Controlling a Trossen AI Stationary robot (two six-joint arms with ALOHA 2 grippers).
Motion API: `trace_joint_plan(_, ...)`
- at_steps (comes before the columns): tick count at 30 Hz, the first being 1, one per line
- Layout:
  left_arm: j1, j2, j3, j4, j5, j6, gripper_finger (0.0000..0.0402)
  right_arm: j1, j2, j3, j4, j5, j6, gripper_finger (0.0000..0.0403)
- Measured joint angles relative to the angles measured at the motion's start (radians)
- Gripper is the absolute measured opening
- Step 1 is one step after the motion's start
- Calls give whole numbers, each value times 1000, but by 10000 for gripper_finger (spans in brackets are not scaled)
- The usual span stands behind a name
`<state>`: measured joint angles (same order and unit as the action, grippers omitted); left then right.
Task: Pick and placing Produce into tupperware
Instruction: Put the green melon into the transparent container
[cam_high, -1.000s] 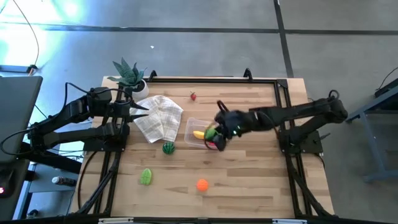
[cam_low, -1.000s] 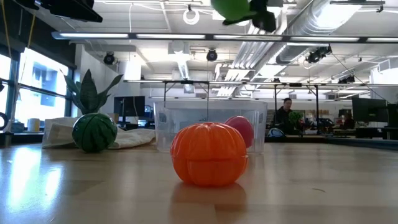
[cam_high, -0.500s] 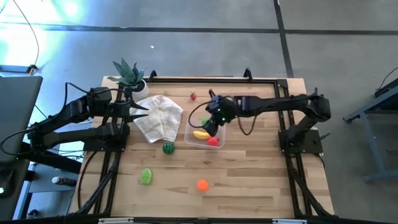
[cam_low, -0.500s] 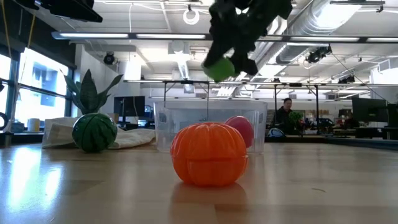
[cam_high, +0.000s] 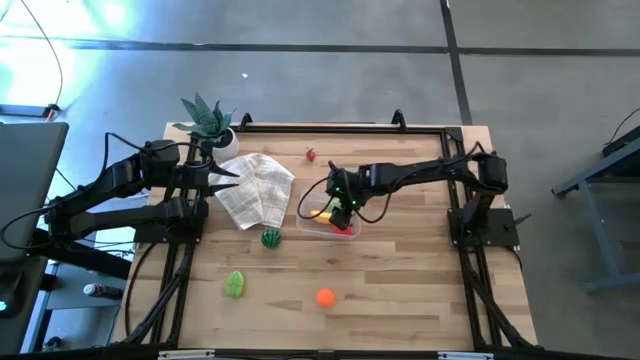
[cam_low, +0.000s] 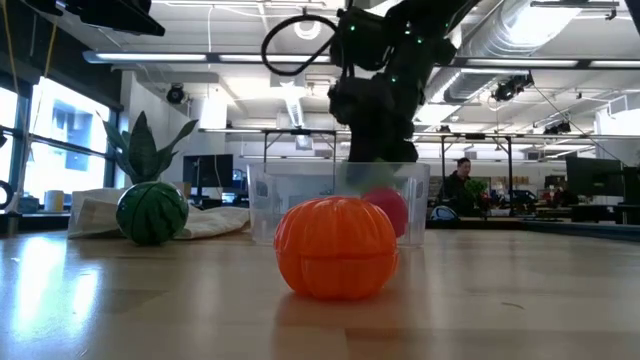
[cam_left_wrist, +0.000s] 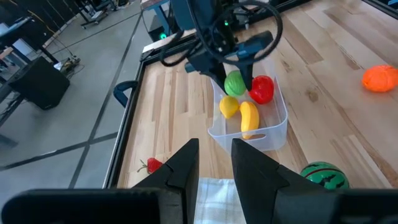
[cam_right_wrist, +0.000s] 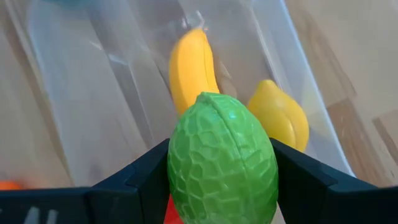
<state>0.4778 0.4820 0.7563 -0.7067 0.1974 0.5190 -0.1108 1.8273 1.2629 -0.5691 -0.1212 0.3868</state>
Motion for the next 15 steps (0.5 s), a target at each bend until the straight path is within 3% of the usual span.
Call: trace_joint_plan(15, 0, 0, 0, 0, 0, 0, 85, 26, 14, 0, -40, 57, -55, 217)
